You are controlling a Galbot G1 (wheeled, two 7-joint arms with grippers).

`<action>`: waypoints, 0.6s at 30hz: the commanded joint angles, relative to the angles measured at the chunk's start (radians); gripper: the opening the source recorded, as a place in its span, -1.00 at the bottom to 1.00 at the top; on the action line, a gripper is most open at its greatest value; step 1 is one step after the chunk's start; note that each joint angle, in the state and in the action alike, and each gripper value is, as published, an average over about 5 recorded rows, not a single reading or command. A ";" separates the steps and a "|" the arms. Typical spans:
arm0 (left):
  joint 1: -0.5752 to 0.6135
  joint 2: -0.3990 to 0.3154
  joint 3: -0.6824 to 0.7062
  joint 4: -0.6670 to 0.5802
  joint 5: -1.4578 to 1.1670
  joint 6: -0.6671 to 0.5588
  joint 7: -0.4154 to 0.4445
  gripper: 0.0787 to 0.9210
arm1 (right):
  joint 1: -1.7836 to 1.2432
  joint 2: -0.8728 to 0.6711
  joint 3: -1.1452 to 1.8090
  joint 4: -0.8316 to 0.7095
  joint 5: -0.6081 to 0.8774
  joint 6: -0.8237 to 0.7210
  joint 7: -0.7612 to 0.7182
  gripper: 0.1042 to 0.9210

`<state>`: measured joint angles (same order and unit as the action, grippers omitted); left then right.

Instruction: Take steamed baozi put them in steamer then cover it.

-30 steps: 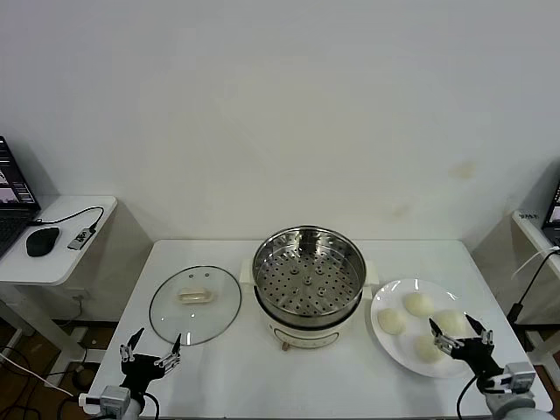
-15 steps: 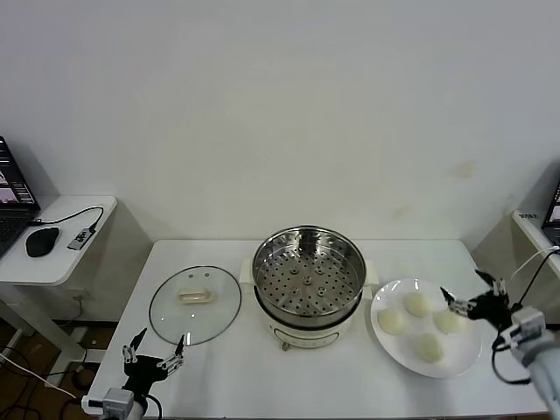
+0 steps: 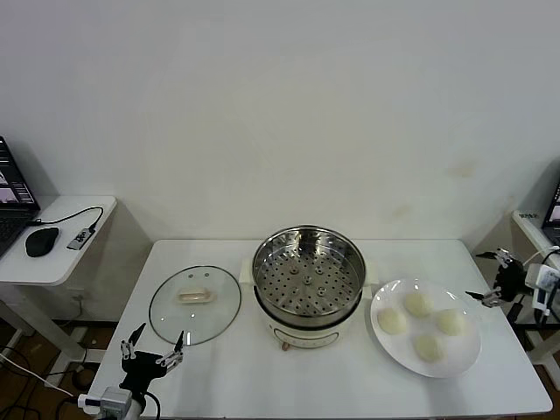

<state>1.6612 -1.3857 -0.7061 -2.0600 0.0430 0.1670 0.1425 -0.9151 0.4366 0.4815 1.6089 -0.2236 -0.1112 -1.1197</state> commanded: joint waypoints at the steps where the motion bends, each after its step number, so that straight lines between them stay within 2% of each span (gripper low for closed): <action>1: 0.000 -0.002 0.000 -0.006 0.005 0.000 0.002 0.77 | 0.493 0.022 -0.513 -0.173 -0.119 0.090 -0.198 0.76; 8: 0.015 -0.013 -0.002 -0.002 0.019 -0.001 0.002 0.77 | 0.652 0.215 -0.702 -0.323 -0.213 0.127 -0.190 0.76; 18: 0.034 -0.030 -0.010 0.008 0.033 -0.003 -0.001 0.77 | 0.633 0.370 -0.697 -0.485 -0.330 0.159 -0.177 0.76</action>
<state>1.6903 -1.4190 -0.7162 -2.0515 0.0736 0.1641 0.1423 -0.3955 0.6787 -0.0877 1.2717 -0.4521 0.0159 -1.2634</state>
